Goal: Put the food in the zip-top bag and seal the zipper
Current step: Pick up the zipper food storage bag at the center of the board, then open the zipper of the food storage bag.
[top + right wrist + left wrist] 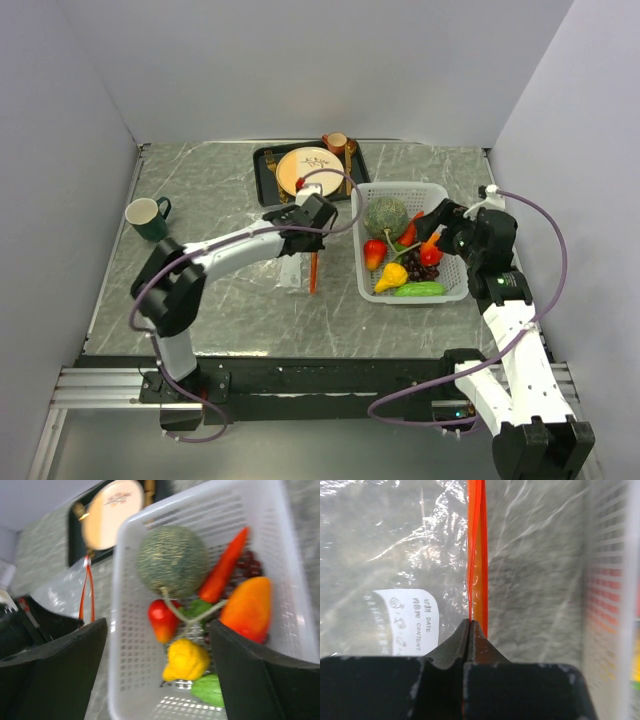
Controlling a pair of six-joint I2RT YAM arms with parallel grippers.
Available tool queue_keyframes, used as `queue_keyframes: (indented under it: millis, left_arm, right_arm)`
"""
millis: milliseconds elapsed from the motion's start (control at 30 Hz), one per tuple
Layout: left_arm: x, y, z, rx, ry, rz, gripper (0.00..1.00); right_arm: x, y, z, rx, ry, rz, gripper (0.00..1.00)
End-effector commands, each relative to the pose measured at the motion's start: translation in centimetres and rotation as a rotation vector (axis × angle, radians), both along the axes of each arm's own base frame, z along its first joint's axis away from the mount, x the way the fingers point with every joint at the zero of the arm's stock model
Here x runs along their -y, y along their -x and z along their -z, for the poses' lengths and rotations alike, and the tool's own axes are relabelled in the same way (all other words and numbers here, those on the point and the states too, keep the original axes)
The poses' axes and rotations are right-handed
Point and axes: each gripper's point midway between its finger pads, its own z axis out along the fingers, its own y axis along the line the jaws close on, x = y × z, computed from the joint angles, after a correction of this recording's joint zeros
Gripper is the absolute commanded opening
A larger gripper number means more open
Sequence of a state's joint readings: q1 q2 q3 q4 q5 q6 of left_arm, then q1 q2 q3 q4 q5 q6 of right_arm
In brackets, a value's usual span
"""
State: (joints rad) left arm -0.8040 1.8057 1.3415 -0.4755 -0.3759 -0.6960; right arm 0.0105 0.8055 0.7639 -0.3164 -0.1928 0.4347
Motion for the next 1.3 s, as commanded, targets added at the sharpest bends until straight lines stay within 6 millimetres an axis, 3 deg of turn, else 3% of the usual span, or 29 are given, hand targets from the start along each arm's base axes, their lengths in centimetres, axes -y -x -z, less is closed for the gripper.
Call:
queue_keyframes:
  millis: [0,133,167,233,300,333,433,467,500,567,733,867,1000,1200,1267]
  left_arm:
    - [-0.8,0.2,-5.4,0.122,0.083,-0.021,0.01]
    - [-1.7,1.0,-7.1,0.168,0.130,-0.025,0.01]
    - [-1.9,1.0,-7.4,0.176,0.133,-0.024,0.01]
    - [-1.9,1.2,-7.9,0.181,0.143,-0.016,0.01]
    - [-1.8,1.3,-8.3,0.186,0.156,-0.008,0.01]
    - [-1.7,1.4,-8.5,0.188,0.163,-0.005,0.01]
    - [-1.5,1.6,-8.8,0.187,0.179,0.007,0.01]
    - [-1.4,1.8,-8.8,0.183,0.186,0.021,0.01]
    - [-1.3,1.8,-8.8,0.188,0.188,0.032,0.01]
    - [-1.4,2.0,-9.0,0.187,0.198,0.026,0.01]
    - [-1.9,3.0,-9.3,0.185,0.226,0.032,0.01]
    - [-2.2,3.2,-9.3,0.186,0.227,0.027,0.01]
    - [-2.2,3.1,-9.3,0.189,0.224,0.023,0.01]
    - [-1.6,2.9,-9.3,0.179,0.230,0.039,0.01]
    - [-1.5,2.9,-9.5,0.179,0.233,0.044,0.01]
  right_arm:
    - [-3.5,-0.1,-0.9,0.029,-0.161,-0.151,0.73]
    - [-5.5,0.2,-0.4,0.019,-0.229,-0.234,0.50]
    - [-6.0,0.4,-0.5,0.021,-0.238,-0.262,0.41]
    - [-7.8,0.8,-0.9,0.035,-0.261,-0.325,0.33]
    - [-9.6,1.0,-1.2,0.042,-0.286,-0.386,0.33]
    - [-11.4,1.6,-1.3,0.035,-0.289,-0.442,0.34]
    - [-13.9,1.1,-0.7,0.003,-0.257,-0.461,0.45]
    - [-15.6,1.4,0.6,-0.050,-0.237,-0.496,0.46]
    - [-16.5,1.2,0.6,-0.058,-0.232,-0.503,0.47]
    - [-17.8,0.6,2.2,-0.107,-0.232,-0.484,0.47]
    - [-20.9,0.0,3.7,-0.131,-0.308,-0.558,0.46]
    - [-23.0,-0.6,3.6,-0.135,-0.325,-0.605,0.46]
    - [-25.2,-0.6,3.4,-0.148,-0.345,-0.636,0.53]
    - [-27.1,-0.8,3.5,-0.151,-0.365,-0.654,0.55]
    - [-27.6,-0.8,4.6,-0.185,-0.351,-0.654,0.55]
